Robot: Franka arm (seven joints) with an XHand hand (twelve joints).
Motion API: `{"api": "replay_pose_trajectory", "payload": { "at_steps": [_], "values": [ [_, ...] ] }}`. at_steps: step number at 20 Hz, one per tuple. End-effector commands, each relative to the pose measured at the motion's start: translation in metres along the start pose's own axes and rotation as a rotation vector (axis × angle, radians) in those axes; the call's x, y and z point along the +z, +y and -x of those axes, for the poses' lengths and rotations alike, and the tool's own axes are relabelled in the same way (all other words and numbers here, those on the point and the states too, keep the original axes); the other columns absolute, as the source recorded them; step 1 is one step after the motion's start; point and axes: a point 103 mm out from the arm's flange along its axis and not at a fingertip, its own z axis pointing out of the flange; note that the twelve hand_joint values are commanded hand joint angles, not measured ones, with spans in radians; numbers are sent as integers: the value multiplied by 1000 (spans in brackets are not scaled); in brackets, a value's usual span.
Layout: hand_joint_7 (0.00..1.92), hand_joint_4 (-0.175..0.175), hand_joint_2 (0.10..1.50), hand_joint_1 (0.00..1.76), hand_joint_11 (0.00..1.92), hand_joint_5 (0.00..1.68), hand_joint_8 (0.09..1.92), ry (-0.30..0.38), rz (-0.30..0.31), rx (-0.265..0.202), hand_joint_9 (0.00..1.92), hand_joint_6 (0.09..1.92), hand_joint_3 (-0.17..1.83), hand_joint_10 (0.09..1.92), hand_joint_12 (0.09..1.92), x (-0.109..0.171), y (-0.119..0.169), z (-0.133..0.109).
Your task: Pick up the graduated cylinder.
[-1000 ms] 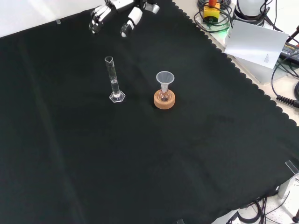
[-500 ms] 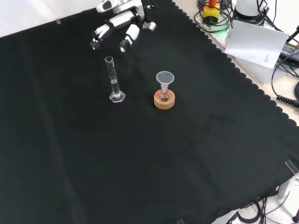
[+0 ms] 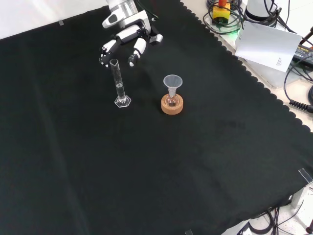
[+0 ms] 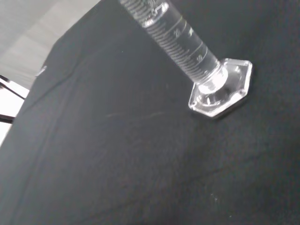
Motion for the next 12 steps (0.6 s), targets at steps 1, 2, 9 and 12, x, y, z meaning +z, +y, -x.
{"api": "replay_pose_trajectory", "payload": {
  "at_steps": [1, 2, 9, 12],
  "values": [
    [253, -64, 1042, 840, 136, 431, 671, 156, 6, -61, 469, 87, -175, 631, 1378, 14, 16, 2],
    [252, -63, 1040, 842, 138, 433, 670, 167, 10, -66, 467, 87, -175, 628, 1378, 16, 17, 3],
    [284, -63, 1009, 884, 144, 445, 679, 226, 25, -130, 467, 87, -175, 620, 1374, 24, 29, 1],
    [295, -63, 990, 934, 148, 452, 681, 233, 36, -147, 467, 87, -175, 619, 1375, 26, 32, -2]
  ]
}}
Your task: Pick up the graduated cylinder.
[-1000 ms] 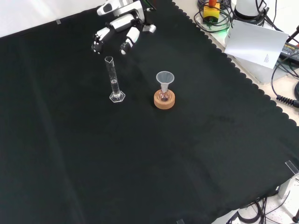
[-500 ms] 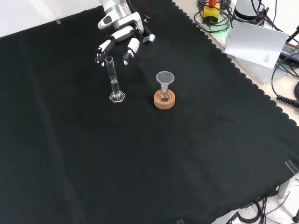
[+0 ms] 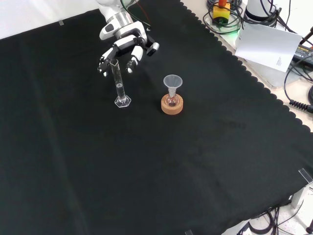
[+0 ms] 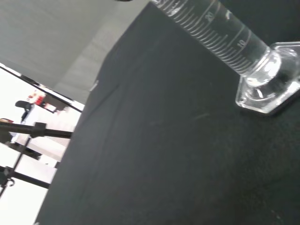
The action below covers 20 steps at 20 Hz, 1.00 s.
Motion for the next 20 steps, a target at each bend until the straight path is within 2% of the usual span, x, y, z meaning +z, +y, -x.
{"api": "replay_pose_trajectory", "payload": {
  "at_steps": [1, 6, 12, 20],
  "values": [
    [325, -64, 985, 963, 168, 459, 682, 56, 13, -53, 492, 87, -175, 618, 1371, 6, 10, -4],
    [451, -67, 981, 1042, 265, 524, 665, 99, 14, -98, 607, 87, -175, 582, 1345, 7, 13, -8],
    [482, -65, 974, 1076, 318, 535, 639, 128, 9, -144, 661, 87, -175, 545, 1326, 18, 16, -12],
    [519, -50, 959, 1107, 343, 600, 631, 162, 17, -162, 693, 87, -175, 522, 1310, 26, 19, -12]
  ]
}}
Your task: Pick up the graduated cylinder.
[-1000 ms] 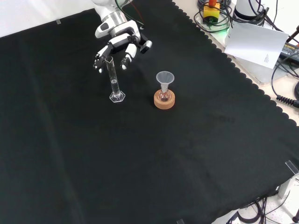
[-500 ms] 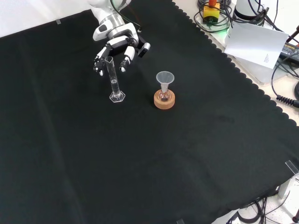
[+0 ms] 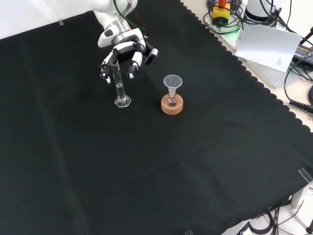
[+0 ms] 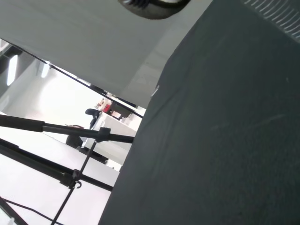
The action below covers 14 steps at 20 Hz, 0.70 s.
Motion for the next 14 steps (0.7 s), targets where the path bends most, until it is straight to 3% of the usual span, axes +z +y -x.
{"api": "replay_pose_trajectory", "payload": {
  "at_steps": [1, 14],
  "values": [
    [521, -48, 960, 1112, 341, 608, 630, 18, 5, -8, 693, 87, -175, 521, 1309, 6, 3, 1],
    [540, -35, 964, 1138, 340, 667, 618, 49, 32, -6, 690, 117, -175, 509, 1308, 28, 10, 10]
  ]
}}
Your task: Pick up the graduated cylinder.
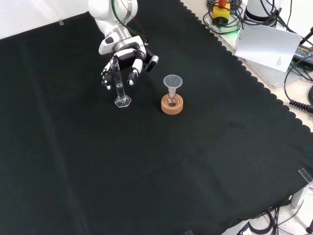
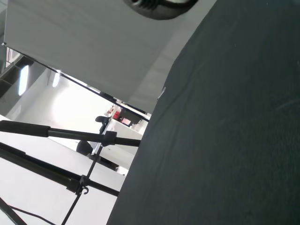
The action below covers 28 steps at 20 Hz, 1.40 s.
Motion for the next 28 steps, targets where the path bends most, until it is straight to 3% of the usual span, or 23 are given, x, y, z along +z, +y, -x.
{"api": "replay_pose_trajectory", "payload": {
  "at_steps": [1, 6, 12, 28],
  "values": [
    [550, -35, 965, 1140, 352, 669, 612, 9, 17, 1, 702, 126, -175, 506, 1301, 6, 2, 2],
    [600, -26, 972, 1151, 389, 699, 590, 5, 35, 3, 749, 188, -175, 486, 1287, 4, 1, 0],
    [678, -3, 990, 1164, 446, 690, 544, -3, 43, 13, 831, 452, -175, 425, 1273, 5, 0, 0],
    [656, 14, 1087, 1149, 480, 681, 538, -5, 57, 34, 841, 568, -175, 410, 1267, 4, 0, 3]
  ]
}}
